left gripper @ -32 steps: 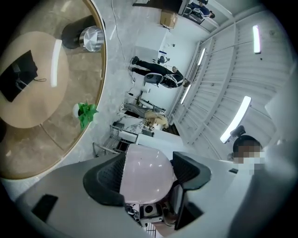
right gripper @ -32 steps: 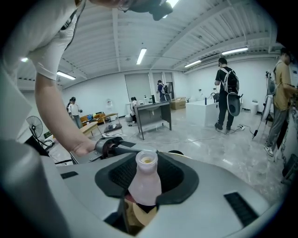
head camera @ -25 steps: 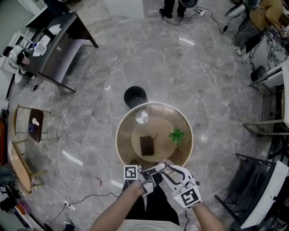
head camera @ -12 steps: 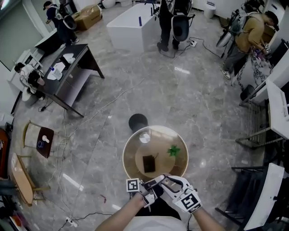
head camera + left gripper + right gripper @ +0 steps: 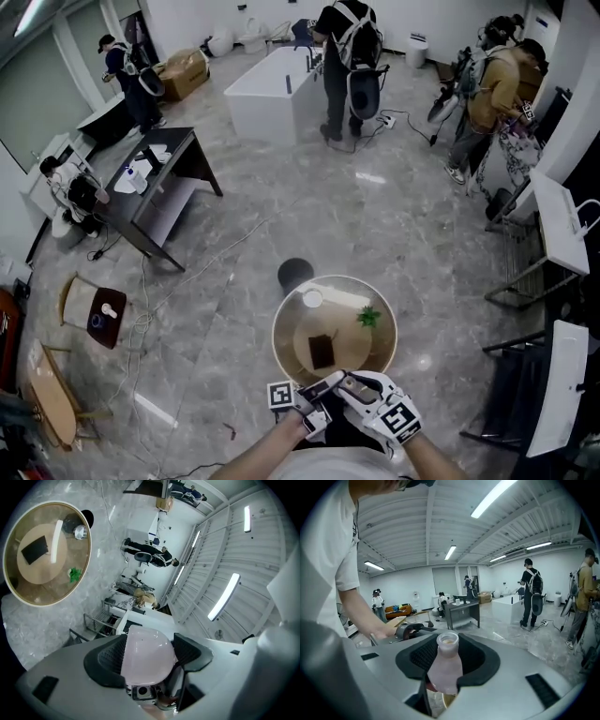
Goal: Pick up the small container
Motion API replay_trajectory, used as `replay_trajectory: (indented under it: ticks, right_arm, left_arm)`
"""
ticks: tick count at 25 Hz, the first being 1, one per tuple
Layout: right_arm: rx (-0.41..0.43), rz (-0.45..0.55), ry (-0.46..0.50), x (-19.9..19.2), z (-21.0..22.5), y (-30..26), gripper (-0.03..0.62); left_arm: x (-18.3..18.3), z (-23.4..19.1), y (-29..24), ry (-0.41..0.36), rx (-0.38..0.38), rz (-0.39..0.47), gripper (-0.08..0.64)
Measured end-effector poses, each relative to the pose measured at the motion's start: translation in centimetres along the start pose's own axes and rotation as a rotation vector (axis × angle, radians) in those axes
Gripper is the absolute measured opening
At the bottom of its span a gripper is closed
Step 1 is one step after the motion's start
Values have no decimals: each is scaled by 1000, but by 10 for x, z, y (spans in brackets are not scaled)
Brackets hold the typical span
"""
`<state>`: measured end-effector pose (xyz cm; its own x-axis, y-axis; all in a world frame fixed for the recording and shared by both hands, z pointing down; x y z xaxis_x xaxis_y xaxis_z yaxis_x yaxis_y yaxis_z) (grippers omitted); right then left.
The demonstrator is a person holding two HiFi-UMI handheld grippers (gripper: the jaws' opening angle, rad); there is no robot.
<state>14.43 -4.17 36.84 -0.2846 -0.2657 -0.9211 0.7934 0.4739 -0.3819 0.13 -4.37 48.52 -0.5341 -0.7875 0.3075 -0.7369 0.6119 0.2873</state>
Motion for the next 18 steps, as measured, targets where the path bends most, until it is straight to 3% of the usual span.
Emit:
replay_trajectory:
  ticks: [9, 18]
  right_arm:
    - [-52, 27, -2, 9, -102, 24, 150]
    - [-112, 62, 2, 16, -177, 54, 151]
  left_arm:
    - [-54, 37, 74, -17, 14, -54, 328]
    - [-104, 62, 121, -17, 33, -101, 327]
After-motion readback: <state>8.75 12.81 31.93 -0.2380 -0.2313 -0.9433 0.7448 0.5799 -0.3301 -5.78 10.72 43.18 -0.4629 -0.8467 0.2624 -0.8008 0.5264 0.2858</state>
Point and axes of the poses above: the fingertips, and each gripper's own axes: y backward along the fingers, z to its right, x out of its top, the point moved 10 cm from there along y, backward along the fingers, and after that the axes turned 4 degrees about -x, right-handed, at the moved point
